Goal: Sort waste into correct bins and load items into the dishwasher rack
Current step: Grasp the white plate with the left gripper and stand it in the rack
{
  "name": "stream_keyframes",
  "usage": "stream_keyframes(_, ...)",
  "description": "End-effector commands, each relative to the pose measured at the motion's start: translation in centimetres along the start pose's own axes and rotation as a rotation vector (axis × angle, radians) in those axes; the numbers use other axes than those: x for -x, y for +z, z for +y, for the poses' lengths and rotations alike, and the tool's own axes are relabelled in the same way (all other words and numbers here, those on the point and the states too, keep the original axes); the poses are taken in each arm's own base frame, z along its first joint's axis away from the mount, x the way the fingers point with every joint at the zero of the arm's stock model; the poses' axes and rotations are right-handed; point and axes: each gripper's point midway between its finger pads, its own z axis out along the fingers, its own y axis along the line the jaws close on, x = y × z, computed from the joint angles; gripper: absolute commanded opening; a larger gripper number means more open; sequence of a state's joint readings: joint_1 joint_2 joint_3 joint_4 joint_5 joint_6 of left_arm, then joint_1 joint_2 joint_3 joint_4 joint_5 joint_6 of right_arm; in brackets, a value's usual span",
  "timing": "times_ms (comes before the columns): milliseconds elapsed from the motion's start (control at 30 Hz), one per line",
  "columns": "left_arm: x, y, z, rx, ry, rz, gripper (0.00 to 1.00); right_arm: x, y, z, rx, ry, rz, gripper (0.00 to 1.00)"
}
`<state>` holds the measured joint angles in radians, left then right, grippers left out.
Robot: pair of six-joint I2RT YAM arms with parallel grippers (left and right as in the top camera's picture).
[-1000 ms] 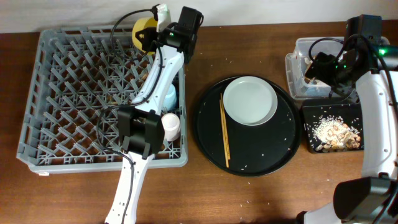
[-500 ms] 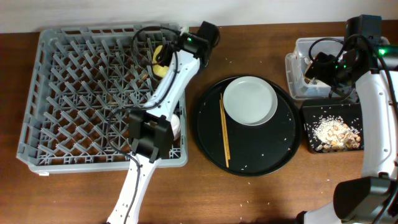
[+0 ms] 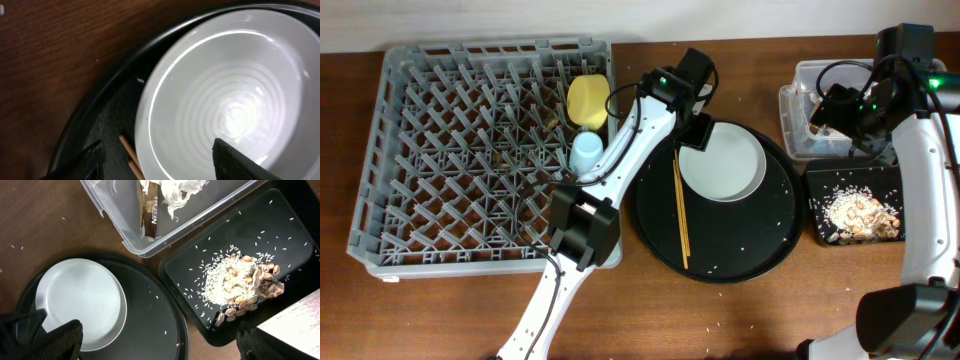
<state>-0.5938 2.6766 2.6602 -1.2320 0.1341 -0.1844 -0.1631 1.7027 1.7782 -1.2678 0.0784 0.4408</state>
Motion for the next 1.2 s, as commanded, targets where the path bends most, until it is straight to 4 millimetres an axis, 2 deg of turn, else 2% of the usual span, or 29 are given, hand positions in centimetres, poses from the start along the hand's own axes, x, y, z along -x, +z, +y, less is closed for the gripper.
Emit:
stream_keyframes(0, -0.9, 3.0, 0.5, 0.017, -0.003, 0.036, 0.63, 0.0, 0.2, -0.2, -0.011, 0.001, 0.001, 0.99)
stream_keyframes(33, -1.1, 3.4, 0.6, 0.019, -0.005, 0.045, 0.6, 0.0, 0.2, -0.2, -0.01, 0.001, 0.001, 0.98)
stream_keyframes(100, -1.5, 4.3, 0.8, 0.022, -0.007, 0.06, 0.46, 0.0, 0.2, -0.2, -0.011, 0.001, 0.001, 0.98)
stream_keyframes(167, -2.4, 6.0, 1.0, 0.026, -0.007, 0.093, 0.32, 0.0, 0.2, -0.2, -0.01, 0.001, 0.001, 0.98)
stream_keyframes(200, -2.4, 6.0, 0.9, 0.027, -0.006, 0.093, 0.2, 0.0, 0.2, -0.2, -0.011, 0.001, 0.001, 0.99)
stream_keyframes(233, -2.3, 6.0, 0.8, 0.024, -0.003, 0.086, 0.04, 0.0, 0.2, -0.2, -0.01, 0.001, 0.001, 0.99)
stream_keyframes(300, -2.1, 5.6, 0.6, 0.022, 0.0, 0.079, 0.01, 0.0, 0.2, -0.2, -0.01, 0.001, 0.001, 0.98)
stream_keyframes(333, -1.7, 4.6, 0.6, 0.022, -0.003, 0.07, 0.01, 0.0, 0.2, -0.2, -0.011, 0.001, 0.001, 0.98)
stream_keyframes(400, 1.1, -2.0, 0.9, 0.015, -0.015, -0.034, 0.01, 0.0, 0.2, -0.2, -0.011, 0.001, 0.001, 0.98)
stream_keyframes(433, 3.6, -7.8, 2.4, 0.076, -0.029, -0.16, 0.01, 0.0, 0.2, -0.2, -0.01, 0.001, 0.001, 0.98)
stream_keyframes(500, 6.0, -16.6, 6.4, 0.229, -0.049, -0.342, 0.01, 0.0, 0.2, -0.2, -0.01, 0.001, 0.001, 0.98)
stream_keyframes(533, 6.4, -20.2, 8.6, 0.312, -0.023, -0.397, 0.01, 0.0, 0.2, -0.2, -0.01, 0.001, 0.001, 0.98)
stream_keyframes(567, 6.3, -23.0, 11.2, 0.421, -0.015, -0.425, 0.01, 0.0, 0.2, -0.2, -0.01, 0.001, 0.001, 0.99)
stream_keyframes(600, 5.4, -26.2, 16.0, 0.679, -0.03, -0.416, 0.01, 0.0, 0.2, -0.2, -0.011, 0.001, 0.001, 0.98)
stream_keyframes(633, 3.6, -30.5, 21.6, 1.045, -0.119, -0.382, 0.01, 0.0, 0.2, -0.2, -0.01, 0.001, 0.001, 0.98)
stream_keyframes(700, 2.2, -32.8, 25.4, 1.204, -0.197, -0.355, 0.01, 0.0, 0.2, -0.2, -0.01, 0.001, 0.001, 0.98)
stream_keyframes(733, 2.0, -32.9, 26.2, 1.212, -0.21, -0.348, 0.01, 0.0, 0.2, -0.2, -0.011, 0.001, 0.001, 0.99)
stream_keyframes(767, 1.4, -32.9, 28.6, 1.232, -0.25, -0.331, 0.01, 0.0, 0.2, -0.2, -0.011, 0.001, 0.001, 0.99)
stream_keyframes(800, 0.8, -32.0, 31.2, 1.253, -0.286, -0.301, 0.01, 0.0, 0.2, -0.2, -0.01, 0.001, 0.001, 0.98)
stream_keyframes(900, 0.3, -29.4, 32.5, 1.256, -0.274, -0.236, 0.01, 0.0, 0.2, -0.2, -0.01, 0.001, 0.001, 0.98)
stream_keyframes(1000, -0.4, -25.0, 33.4, 1.251, -0.241, -0.15, 0.01, 0.0, 0.2, -0.2, -0.01, 0.001, 0.001, 0.98)
stream_keyframes(1100, -1.1, -22.2, 33.2, 1.212, -0.207, -0.097, 0.01, 0.0, 0.2, -0.2, -0.011, 0.001, 0.001, 0.98)
stream_keyframes(1133, -0.8, -21.7, 32.7, 1.182, -0.198, -0.103, 0.09, 0.0, 0.2, -0.2, -0.01, 0.001, 0.001, 0.98)
stream_keyframes(1167, -0.5, -21.4, 32.2, 1.17, -0.19, -0.11, 0.39, 0.0, 0.2, -0.2, -0.011, 0.001, 0.001, 0.98)
